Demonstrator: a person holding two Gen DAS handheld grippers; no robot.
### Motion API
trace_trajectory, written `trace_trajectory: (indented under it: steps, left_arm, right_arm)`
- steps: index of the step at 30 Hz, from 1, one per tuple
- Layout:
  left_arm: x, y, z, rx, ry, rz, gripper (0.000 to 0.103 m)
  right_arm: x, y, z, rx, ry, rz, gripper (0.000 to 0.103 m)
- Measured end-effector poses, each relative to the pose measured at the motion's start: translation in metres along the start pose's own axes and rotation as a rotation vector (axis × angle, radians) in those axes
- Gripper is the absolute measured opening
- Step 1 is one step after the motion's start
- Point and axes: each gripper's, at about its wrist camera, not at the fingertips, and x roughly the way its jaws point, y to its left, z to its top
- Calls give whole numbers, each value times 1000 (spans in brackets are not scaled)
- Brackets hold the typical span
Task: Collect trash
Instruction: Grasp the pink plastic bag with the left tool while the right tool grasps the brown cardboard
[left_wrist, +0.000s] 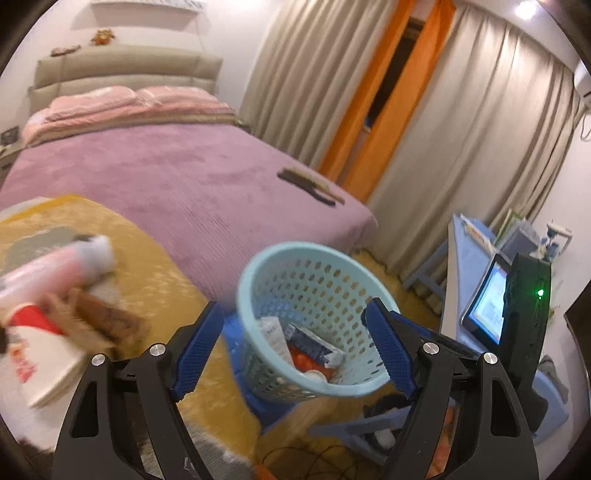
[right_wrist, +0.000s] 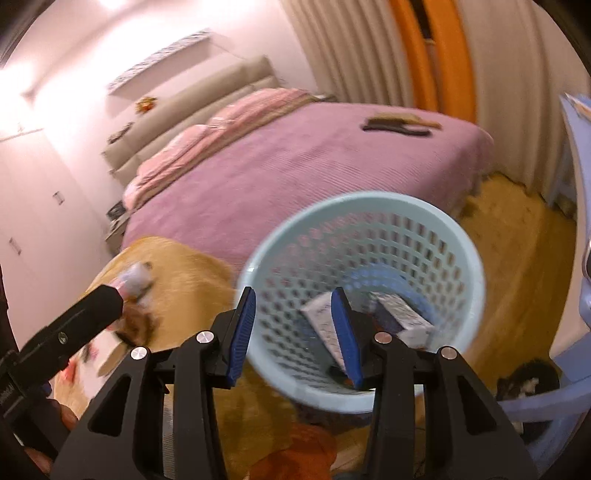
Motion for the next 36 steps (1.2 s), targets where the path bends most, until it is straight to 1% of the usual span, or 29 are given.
trace_trajectory:
  steps: [3, 7, 9, 11, 15, 17, 18, 21, 24, 27, 29, 31, 33, 36]
  left_arm:
    - [-34, 12, 0, -4, -60, 40, 78]
    - [-80, 42, -6, -48, -139, 108, 81]
    - [-105, 65, -10, -83, -176, 169, 81]
    - [-124, 86, -15, -111, -197, 223, 82]
    - [-162, 136, -30, -169, -217, 373, 87]
    - [-180, 169, -42, -218, -205, 466, 89]
    - [-186, 185, -47, -247, -196, 493, 89]
    - [-201, 230, -62, -331, -168, 540, 89]
    - [-203, 259, -67, -359, -146, 585, 89]
    - [-198, 280, -74, -367, -100, 588, 89]
    - [-192, 288, -74, -366, -84, 581, 89]
    - [-185, 297, -77, -373, -64, 591, 89]
    - [-178, 301, -76, -366, -39, 608, 89]
    - [-167, 299, -73, -323, -12, 626, 89]
  right_arm:
    - [-7, 30, -4, -58, -14, 50, 39]
    - [-8, 72, -14, -142, -14, 106, 39]
    - [-6, 91, -19, -180, -6, 133, 39]
    - [-3, 110, -26, -218, 3, 153, 40]
    - [7, 137, -37, -267, 17, 183, 49]
    - [12, 147, -41, -284, 22, 190, 57]
    - [18, 153, -43, -293, 27, 191, 61]
    - [30, 166, -48, -317, 45, 200, 61]
    - [44, 179, -51, -360, 39, 186, 61]
    - [61, 186, -53, -385, 51, 157, 61]
    - [70, 187, -53, -389, 65, 156, 61]
    - [77, 188, -54, -401, 74, 162, 61]
    - [82, 189, -56, -416, 80, 180, 61]
    - [88, 192, -58, -427, 94, 191, 61]
